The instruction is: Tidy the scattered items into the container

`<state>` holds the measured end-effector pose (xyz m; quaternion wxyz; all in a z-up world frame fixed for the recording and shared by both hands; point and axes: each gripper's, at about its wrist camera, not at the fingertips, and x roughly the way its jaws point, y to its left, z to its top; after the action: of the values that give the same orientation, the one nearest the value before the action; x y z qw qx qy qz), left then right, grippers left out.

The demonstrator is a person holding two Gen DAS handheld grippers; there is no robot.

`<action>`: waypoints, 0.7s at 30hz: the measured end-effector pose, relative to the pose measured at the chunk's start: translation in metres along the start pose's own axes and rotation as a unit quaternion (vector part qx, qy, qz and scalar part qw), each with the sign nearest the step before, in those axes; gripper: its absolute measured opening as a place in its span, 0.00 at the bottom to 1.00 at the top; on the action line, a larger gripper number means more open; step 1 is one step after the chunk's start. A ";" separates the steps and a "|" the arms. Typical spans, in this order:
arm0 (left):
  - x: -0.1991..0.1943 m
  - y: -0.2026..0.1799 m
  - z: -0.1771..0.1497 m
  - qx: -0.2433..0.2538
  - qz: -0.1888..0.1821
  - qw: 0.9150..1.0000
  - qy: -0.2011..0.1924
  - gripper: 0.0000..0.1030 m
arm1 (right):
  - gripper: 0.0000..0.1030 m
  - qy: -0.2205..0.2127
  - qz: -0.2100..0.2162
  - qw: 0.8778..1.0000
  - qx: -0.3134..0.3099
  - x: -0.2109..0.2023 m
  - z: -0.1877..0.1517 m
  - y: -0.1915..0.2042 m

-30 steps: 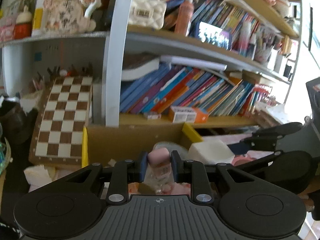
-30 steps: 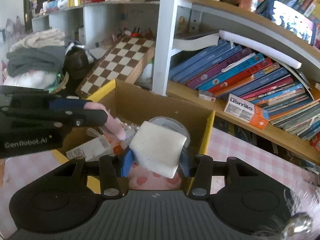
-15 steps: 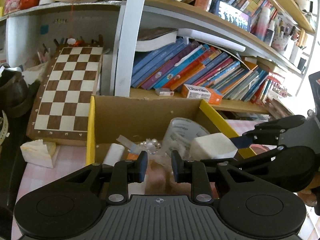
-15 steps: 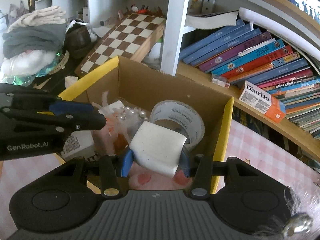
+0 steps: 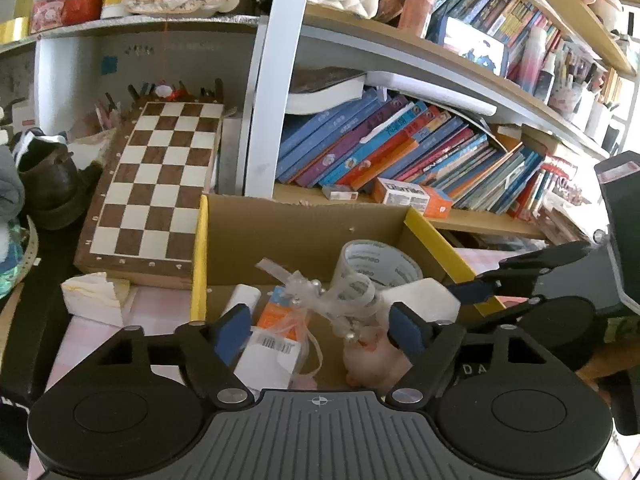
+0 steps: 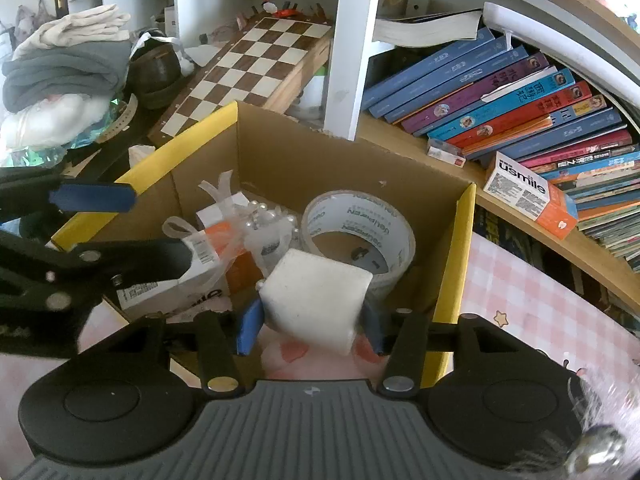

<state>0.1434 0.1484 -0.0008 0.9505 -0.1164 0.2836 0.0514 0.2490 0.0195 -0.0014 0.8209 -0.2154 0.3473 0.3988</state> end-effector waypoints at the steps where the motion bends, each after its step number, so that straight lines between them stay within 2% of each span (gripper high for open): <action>1: -0.002 0.000 0.000 0.000 0.001 1.000 -0.002 0.79 | 0.60 -0.004 0.000 1.000 0.000 -0.002 0.000 0.000; 2: -0.004 0.000 0.000 -0.001 0.003 1.000 -0.003 0.80 | 0.66 -0.009 -0.001 1.000 -0.001 -0.004 0.001 0.000; 4: -0.007 0.000 0.000 -0.002 0.005 1.000 -0.005 0.80 | 0.68 -0.017 -0.001 1.000 -0.001 -0.008 0.001 0.001; 18: -0.036 -0.013 -0.002 0.008 0.008 1.000 -0.023 0.83 | 0.75 -0.044 -0.014 0.999 0.019 -0.043 -0.013 0.002; 21: -0.042 -0.018 -0.004 0.013 0.007 1.000 -0.026 0.87 | 0.76 -0.050 -0.020 0.998 0.029 -0.054 -0.021 0.002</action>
<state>0.1092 0.1282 0.0230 0.9585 -0.1007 0.2603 0.0577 0.2156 -0.0200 0.0243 0.8510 -0.1786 0.3126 0.3822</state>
